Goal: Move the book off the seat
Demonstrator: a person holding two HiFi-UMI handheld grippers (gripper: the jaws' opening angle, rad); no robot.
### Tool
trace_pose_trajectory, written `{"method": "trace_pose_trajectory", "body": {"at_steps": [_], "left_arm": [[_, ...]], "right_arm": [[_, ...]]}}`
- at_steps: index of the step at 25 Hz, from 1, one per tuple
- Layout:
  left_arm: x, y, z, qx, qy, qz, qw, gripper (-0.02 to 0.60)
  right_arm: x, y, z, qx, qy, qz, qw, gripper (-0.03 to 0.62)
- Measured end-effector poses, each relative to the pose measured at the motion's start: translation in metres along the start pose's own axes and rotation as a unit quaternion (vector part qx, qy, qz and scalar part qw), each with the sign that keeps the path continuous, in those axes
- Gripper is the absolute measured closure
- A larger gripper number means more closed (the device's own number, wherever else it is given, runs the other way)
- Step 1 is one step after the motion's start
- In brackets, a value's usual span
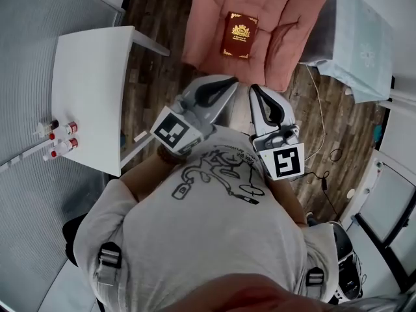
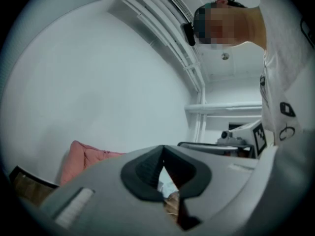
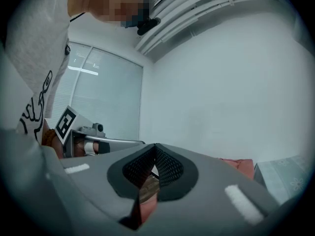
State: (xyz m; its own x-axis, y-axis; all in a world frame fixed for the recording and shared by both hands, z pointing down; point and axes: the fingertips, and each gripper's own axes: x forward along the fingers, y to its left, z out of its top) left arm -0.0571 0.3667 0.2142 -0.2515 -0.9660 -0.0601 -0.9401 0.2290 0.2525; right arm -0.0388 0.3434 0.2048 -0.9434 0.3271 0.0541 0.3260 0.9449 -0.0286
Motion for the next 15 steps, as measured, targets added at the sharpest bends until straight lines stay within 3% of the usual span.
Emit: {"method": "trace_pose_trajectory", "body": {"at_steps": [8,15], "left_arm": [[0.016,0.076,0.001,-0.017,0.009,0.000,0.9998,0.580],[0.026,0.104,-0.014,-0.030,0.019,0.000,0.9994,0.580]], "right_arm": [[0.074,-0.021,-0.011,0.003,0.019,-0.003,1.000,0.589],[0.094,-0.037,-0.028,0.016,0.031,-0.016,0.999,0.589]]}}
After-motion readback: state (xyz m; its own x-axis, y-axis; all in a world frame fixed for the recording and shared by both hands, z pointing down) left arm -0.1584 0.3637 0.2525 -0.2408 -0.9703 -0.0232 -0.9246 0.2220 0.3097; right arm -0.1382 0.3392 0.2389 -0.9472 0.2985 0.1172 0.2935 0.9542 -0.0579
